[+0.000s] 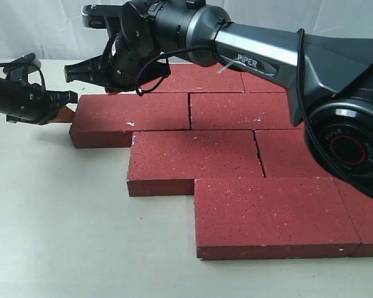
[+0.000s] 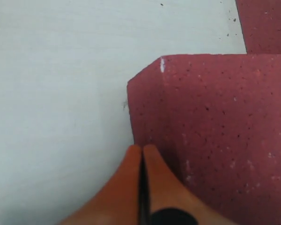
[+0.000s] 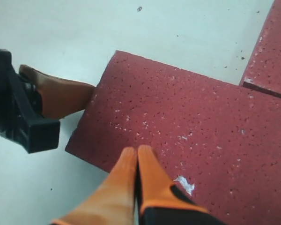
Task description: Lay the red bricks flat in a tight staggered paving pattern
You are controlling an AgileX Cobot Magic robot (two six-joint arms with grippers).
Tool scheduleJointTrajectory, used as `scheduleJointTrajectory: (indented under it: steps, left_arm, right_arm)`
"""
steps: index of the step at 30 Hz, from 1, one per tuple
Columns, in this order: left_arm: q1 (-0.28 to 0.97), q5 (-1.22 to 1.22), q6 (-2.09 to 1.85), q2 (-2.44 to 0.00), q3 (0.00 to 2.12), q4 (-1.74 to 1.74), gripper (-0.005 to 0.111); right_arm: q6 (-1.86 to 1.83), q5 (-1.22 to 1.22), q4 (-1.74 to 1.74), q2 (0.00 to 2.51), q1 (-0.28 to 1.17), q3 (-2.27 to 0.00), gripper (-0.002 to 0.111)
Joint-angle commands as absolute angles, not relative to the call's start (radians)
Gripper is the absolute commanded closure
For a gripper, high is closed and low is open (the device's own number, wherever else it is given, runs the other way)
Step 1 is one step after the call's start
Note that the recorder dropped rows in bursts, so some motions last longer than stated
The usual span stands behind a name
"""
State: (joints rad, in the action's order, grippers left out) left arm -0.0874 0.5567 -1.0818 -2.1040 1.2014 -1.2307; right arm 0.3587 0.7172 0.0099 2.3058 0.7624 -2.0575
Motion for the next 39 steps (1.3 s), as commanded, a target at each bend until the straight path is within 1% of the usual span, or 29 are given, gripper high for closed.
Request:
scheduleJointTrajectory:
  steps: [1, 9, 11, 16, 19, 24, 27, 32, 35, 39]
  left_arm:
    - [-0.091, 0.518, -1.082, -2.108, 1.203, -1.205, 0.107]
    - [-0.179, 0.580, -1.054, -2.104, 1.203, -1.193, 0.107]
    - [-0.179, 0.586, -1.051, -2.104, 1.203, -1.193, 0.107]
    - [-0.073, 0.518, -1.062, -2.106, 1.203, -1.175, 0.107]
    - [-0.037, 0.489, -1.082, -2.106, 1.203, -1.158, 0.107]
    - [-0.067, 0.467, -1.071, -2.106, 1.203, -1.109, 0.107]
    - [-0.098, 0.476, -0.900, -2.088, 1.203, -1.000, 0.107]
    - [-0.096, 0.504, -0.697, -2.038, 1.203, -0.820, 0.107]
    - [-0.096, 0.551, -0.682, -1.998, 1.200, -0.797, 0.107]
    - [-0.096, 0.544, -0.666, -1.914, 1.145, -0.795, 0.107]
  right_arm:
    - [0.359, 0.735, 0.000, 2.294, 0.757, -2.060, 0.109]
    - [0.359, 0.857, -0.027, 2.261, 0.741, -2.060, 0.109]
    - [0.325, 0.897, -0.033, 2.251, 0.729, -2.060, 0.109]
    - [0.285, 1.014, -0.060, 2.247, 0.670, -2.060, 0.109]
    - [0.281, 1.054, -0.062, 2.247, 0.648, -2.060, 0.109]
    - [0.270, 1.135, -0.069, 2.247, 0.648, -2.060, 0.109]
    - [0.241, 1.191, -0.069, 2.239, 0.648, -2.060, 0.109]
    - [0.184, 1.221, -0.011, 2.232, 0.648, -2.060, 0.109]
    - [0.148, 1.221, 0.049, 2.232, 0.648, -2.060, 0.109]
    - [0.127, 1.221, 0.105, 2.224, 0.648, -2.060, 0.109]
